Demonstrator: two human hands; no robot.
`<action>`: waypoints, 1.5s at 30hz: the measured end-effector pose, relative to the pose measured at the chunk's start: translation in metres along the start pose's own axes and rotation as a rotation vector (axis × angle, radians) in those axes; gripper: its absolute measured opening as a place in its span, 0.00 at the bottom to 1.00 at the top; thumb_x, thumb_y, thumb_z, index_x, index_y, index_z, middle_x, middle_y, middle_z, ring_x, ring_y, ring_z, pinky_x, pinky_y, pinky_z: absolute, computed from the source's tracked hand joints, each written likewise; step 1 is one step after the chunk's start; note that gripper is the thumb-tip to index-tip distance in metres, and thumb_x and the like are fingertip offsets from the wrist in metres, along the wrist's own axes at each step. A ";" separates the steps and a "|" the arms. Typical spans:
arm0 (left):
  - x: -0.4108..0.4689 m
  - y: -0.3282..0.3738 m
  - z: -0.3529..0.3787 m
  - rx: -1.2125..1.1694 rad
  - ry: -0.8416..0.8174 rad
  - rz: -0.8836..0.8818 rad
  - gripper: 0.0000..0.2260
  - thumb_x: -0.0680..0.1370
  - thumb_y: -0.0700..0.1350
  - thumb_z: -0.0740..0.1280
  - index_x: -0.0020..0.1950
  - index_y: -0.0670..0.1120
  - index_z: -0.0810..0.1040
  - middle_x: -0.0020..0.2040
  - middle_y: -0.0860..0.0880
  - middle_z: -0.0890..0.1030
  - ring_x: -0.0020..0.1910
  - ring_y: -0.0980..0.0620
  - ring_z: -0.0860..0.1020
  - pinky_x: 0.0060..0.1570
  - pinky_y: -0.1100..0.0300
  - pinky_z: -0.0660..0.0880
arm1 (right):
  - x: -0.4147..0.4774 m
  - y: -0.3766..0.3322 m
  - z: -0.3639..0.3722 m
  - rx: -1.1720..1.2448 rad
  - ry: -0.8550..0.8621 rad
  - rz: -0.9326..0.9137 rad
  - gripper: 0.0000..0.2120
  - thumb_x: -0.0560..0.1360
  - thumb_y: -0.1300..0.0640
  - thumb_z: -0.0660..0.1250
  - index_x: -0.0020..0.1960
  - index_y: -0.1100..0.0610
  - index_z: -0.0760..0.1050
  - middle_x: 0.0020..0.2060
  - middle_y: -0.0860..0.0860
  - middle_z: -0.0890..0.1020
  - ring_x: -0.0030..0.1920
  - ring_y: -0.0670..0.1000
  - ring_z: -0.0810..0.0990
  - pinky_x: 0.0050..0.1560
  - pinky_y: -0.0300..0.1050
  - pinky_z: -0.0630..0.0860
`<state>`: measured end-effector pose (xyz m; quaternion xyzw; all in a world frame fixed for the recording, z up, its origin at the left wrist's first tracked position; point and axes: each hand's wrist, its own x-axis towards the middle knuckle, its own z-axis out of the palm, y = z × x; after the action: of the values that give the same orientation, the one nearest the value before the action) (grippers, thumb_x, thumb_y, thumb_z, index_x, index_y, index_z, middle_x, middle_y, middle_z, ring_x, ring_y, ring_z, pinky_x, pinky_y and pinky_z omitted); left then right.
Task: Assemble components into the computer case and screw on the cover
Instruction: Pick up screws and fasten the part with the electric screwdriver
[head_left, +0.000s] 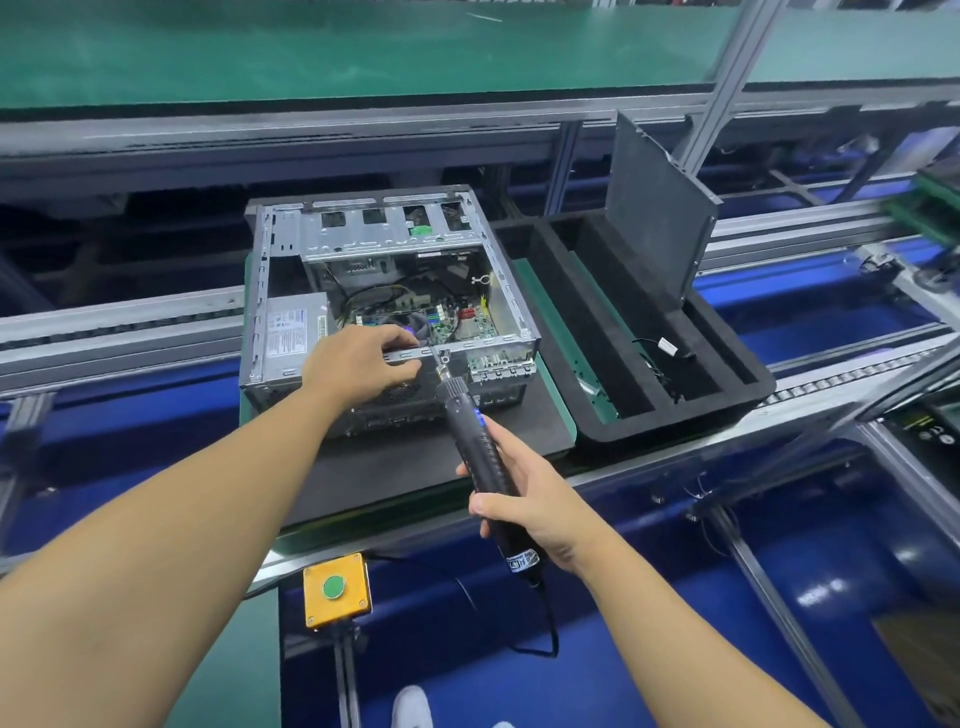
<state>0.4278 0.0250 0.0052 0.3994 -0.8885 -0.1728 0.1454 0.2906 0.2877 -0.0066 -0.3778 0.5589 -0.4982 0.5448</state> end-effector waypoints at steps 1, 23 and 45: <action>-0.001 0.000 0.000 0.003 0.011 0.003 0.15 0.69 0.65 0.64 0.54 0.67 0.77 0.48 0.63 0.82 0.45 0.55 0.79 0.39 0.59 0.72 | 0.000 0.000 0.001 -0.008 -0.003 0.001 0.41 0.72 0.62 0.74 0.77 0.36 0.65 0.58 0.53 0.83 0.45 0.54 0.80 0.46 0.53 0.80; -0.006 0.006 0.008 0.047 0.127 -0.046 0.15 0.69 0.66 0.62 0.53 0.67 0.77 0.33 0.61 0.74 0.37 0.54 0.74 0.30 0.63 0.63 | 0.001 0.024 0.032 -0.036 0.080 0.054 0.37 0.69 0.56 0.74 0.65 0.21 0.67 0.54 0.49 0.83 0.38 0.54 0.80 0.44 0.51 0.82; -0.006 0.001 0.006 0.077 0.082 -0.003 0.14 0.71 0.60 0.67 0.56 0.65 0.78 0.39 0.61 0.77 0.39 0.55 0.74 0.37 0.59 0.66 | 0.016 0.024 0.037 -0.032 0.113 0.095 0.39 0.67 0.54 0.74 0.69 0.25 0.67 0.54 0.50 0.83 0.37 0.54 0.79 0.42 0.50 0.80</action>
<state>0.4289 0.0311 -0.0005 0.4126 -0.8873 -0.1223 0.1660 0.3284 0.2718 -0.0301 -0.3307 0.6138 -0.4834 0.5294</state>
